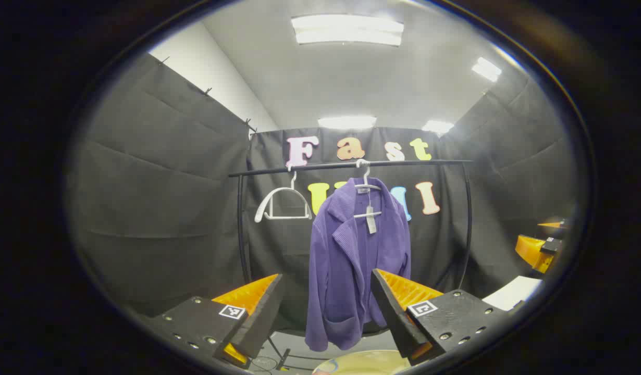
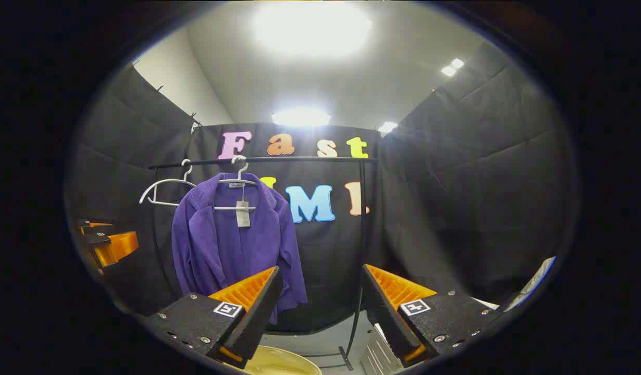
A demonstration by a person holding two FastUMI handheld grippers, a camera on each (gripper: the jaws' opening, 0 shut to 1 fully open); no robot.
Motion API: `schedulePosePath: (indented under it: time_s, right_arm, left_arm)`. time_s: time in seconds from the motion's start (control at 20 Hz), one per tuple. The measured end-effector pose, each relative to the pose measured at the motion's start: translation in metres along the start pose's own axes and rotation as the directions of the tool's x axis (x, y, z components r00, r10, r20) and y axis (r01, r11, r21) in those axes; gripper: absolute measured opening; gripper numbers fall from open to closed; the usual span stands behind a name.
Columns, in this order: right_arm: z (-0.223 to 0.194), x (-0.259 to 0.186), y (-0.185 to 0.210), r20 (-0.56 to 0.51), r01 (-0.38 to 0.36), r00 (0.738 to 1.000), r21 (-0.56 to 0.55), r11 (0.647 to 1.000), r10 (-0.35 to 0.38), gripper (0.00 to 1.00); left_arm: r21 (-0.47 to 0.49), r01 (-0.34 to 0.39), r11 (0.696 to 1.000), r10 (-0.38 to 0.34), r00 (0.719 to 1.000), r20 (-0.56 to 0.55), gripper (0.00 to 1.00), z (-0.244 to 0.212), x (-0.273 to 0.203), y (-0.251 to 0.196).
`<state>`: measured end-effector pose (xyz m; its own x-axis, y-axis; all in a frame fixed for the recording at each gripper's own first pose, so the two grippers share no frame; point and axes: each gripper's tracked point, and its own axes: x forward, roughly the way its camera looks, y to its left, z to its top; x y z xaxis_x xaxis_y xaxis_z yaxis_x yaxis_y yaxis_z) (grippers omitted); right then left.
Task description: Grasp the clothes on the hanger with both hands and then place them into the laundry hamper below.
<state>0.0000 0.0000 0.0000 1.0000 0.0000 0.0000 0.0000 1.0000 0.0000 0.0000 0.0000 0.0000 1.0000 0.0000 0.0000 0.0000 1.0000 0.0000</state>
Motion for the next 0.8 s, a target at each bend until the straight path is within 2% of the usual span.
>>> schedulePosePath:
  time_s: [0.6,0.75,0.8]
  right_arm:
    - [-0.001,0.004,0.021,-0.004,-0.022,1.000,-0.005,1.000,0.022,0.94]
    - [0.003,0.005,0.026,-0.004,-0.018,1.000,-0.002,1.000,0.018,0.94]
    - [0.007,0.006,0.026,0.003,-0.016,1.000,-0.002,1.000,0.016,0.94]
  left_arm:
    - [-0.006,0.008,1.000,-0.008,1.000,0.013,0.96,-0.002,0.003,0.011]
    - [-0.014,0.010,1.000,-0.009,1.000,0.007,1.00,0.000,0.006,0.018]
    - [-0.015,0.011,1.000,-0.011,1.000,0.012,0.96,0.003,0.006,0.017]
